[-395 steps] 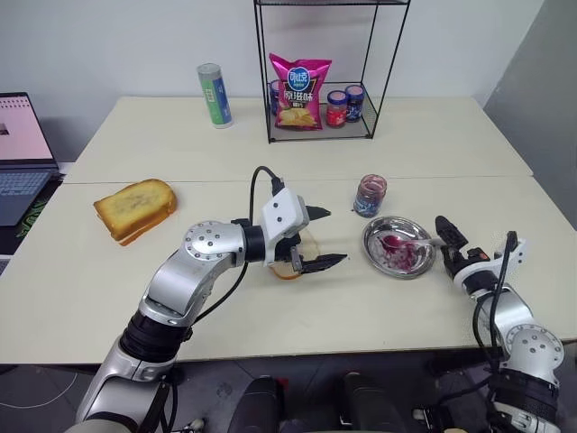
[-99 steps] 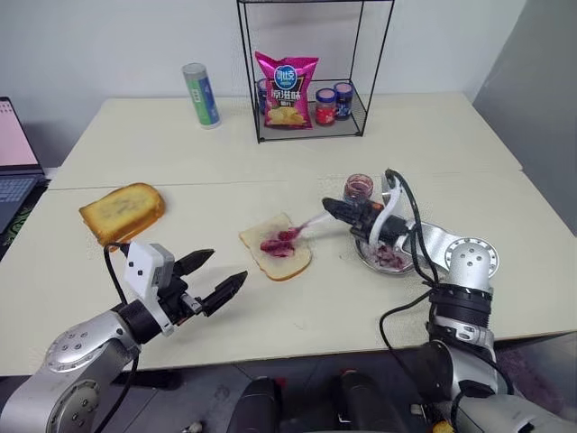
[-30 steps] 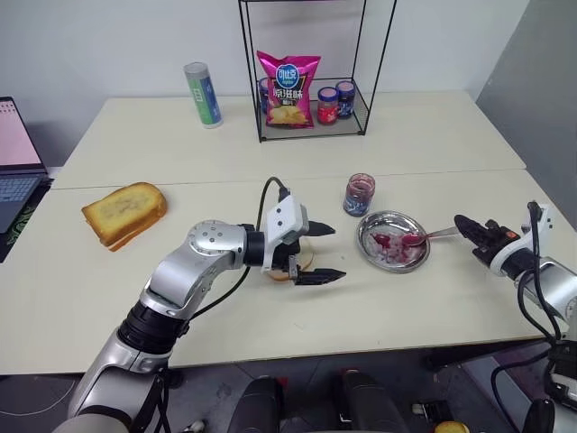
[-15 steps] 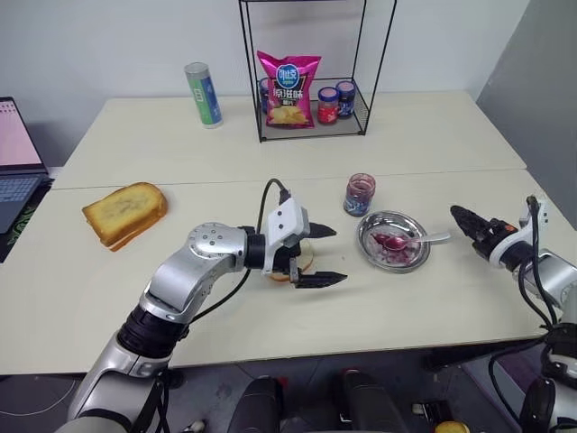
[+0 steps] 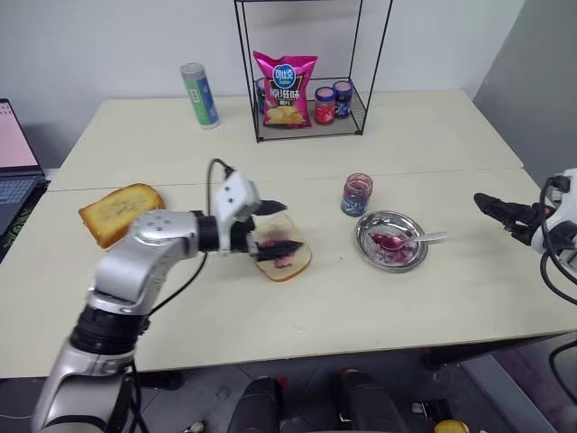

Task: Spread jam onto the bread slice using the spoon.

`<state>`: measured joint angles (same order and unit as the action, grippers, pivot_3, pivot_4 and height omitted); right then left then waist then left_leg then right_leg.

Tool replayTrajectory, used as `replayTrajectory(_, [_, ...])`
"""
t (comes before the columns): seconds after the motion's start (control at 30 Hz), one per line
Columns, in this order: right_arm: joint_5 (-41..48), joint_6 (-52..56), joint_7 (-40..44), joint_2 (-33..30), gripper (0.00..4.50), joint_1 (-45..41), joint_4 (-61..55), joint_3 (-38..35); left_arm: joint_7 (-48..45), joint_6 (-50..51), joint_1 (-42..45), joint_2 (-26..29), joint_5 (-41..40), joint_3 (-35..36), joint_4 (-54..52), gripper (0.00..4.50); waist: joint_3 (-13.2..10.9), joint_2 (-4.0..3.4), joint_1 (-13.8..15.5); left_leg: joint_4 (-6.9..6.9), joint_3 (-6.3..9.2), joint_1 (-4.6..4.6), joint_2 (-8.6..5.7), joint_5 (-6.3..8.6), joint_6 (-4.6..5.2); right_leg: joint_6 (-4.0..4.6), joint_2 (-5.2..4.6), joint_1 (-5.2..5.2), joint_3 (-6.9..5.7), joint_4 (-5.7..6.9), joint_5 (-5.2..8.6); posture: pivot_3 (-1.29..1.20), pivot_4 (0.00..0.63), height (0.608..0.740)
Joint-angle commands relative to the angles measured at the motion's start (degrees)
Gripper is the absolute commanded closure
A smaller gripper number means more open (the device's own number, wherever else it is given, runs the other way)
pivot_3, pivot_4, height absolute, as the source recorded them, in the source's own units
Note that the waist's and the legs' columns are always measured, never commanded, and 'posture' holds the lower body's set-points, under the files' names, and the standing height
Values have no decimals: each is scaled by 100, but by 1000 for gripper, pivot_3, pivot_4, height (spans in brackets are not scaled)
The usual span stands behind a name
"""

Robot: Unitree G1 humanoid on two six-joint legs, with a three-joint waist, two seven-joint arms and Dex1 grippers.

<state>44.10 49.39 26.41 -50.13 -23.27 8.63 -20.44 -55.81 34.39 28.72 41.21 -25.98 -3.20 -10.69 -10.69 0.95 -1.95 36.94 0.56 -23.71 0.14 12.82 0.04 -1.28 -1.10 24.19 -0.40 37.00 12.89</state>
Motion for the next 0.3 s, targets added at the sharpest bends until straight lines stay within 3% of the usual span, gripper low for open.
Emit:
replayTrajectory(0.03, [143, 80, 911, -308, 6, -35, -1105, 323, -98, -130, -378, 625, 65, 777, 235, 0, -1, -1, -10, -1, 3, 3, 4, 0, 0, 0, 3, 0, 1, 2, 0, 0, 150, 740])
replayTrajectory(0.17, [529, 392, 2035, -770, 6, 472, -2666, 818, -136, 82, -1015, 1089, -69, 1376, 28, 0, -2, -1, 54, 0, 19, -4, 10, 0, 0, 3, 4, 3, -12, -1, 1, 0, 150, 740])
replayTrajectory(0.3, [597, 439, 2334, -855, 6, 767, -3092, 956, -77, 297, -1504, 1217, -239, 1633, -433, 0, -4, 16, 137, 4, 40, -15, 14, 4, -7, 7, -10, -2, -19, -11, 10, 0, 150, 740])
